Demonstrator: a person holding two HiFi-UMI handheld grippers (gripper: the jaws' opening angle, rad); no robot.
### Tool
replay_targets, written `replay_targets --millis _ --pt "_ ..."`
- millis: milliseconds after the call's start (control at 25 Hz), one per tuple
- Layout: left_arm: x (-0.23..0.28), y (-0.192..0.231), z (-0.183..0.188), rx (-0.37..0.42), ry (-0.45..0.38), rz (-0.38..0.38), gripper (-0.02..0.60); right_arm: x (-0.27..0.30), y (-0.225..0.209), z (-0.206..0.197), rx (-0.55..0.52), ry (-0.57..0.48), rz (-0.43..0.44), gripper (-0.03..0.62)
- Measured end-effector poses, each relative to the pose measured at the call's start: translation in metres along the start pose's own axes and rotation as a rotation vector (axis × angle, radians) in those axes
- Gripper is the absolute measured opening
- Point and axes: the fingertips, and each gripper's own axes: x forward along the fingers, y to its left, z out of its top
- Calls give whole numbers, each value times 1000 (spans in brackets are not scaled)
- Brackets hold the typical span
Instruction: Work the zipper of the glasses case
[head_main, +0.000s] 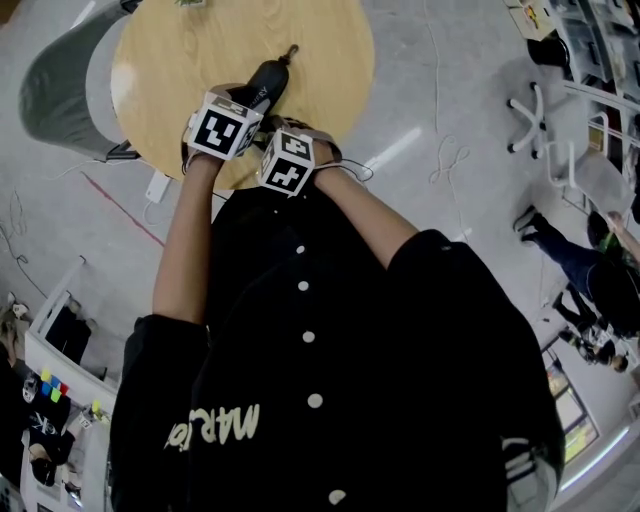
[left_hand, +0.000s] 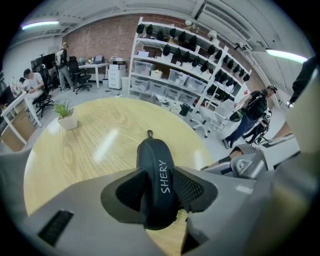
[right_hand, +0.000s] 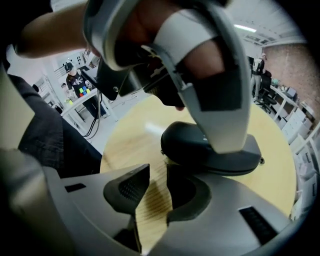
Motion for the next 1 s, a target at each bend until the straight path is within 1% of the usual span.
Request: replay_targets --millis 40,120,240,320,440,560,640,720,880,1000 --pt "0 -1 -1 0 -12 5 169 -2 0 -5 -4 7 19 119" --pt "-2 0 -2 -19 -45 13 170 -10 -7 -16 -26 23 37 136" --pt "-16 7 1 -88 -138 47 170 -29 -26 -28 -90 39 32 146" --pt "-31 12 -4 -138 -199 97 170 -46 -39 -28 -154 30 18 158" --pt "-47 21 -26 -209 -247 187 170 -63 -57 -18 -287 10 -17 184" --pt "-52 32 -54 -279 -259 265 170 -66 -66 3 -429 -2 -35 197" --pt "-54 36 -69 -330 -259 289 170 -63 -67 19 -512 -8 -27 196" --pt "-53 35 -78 -360 -250 285 170 -58 -69 30 -572 -8 -7 197" --pt "-44 19 -89 -372 -214 260 170 -49 -70 42 -697 21 46 193" --pt "-35 6 -90 -381 -193 259 169 -46 -71 45 -742 36 97 174"
